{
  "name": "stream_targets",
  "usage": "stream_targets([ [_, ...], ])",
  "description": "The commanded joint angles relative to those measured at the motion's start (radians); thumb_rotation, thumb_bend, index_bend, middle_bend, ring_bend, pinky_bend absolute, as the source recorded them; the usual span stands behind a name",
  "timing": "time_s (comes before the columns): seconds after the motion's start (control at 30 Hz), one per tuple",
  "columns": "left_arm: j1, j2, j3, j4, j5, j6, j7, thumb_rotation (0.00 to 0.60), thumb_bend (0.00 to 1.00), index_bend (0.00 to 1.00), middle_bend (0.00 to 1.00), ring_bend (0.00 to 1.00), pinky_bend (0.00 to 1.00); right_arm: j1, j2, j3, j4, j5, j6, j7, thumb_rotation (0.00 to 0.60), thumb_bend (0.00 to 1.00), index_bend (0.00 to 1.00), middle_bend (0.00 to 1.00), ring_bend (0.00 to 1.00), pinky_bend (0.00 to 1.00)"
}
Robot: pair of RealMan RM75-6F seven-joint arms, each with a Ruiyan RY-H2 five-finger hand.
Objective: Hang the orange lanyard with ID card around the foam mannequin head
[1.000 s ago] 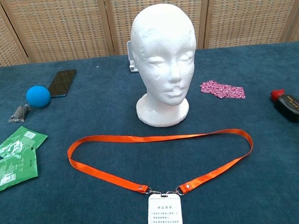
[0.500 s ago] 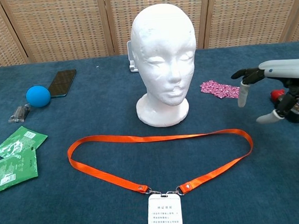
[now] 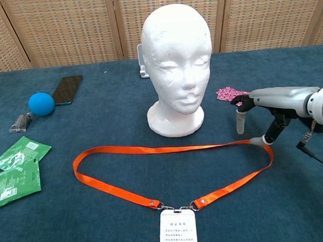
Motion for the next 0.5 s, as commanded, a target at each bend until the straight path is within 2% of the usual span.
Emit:
stream_targets([
  [0.03, -0.002, 0.003, 0.000, 0.000, -0.001, -0.004, -0.007, 0.600, 0.00, 0.00, 0.00, 0.00, 0.00, 0.018, -0.033, -0.016, 0.028, 0.031, 0.025, -0.051, 0.600, 0.54, 0.45, 0.00, 0.00, 0.00],
  [0.5, -0.005, 0.005, 0.001, 0.005, -0.003, -0.008, -0.019, 0.600, 0.00, 0.00, 0.00, 0.00, 0.00, 0.035, -0.089, -0.037, 0.073, 0.075, 0.064, -0.103, 0.600, 0.54, 0.53, 0.00, 0.00, 0.00],
])
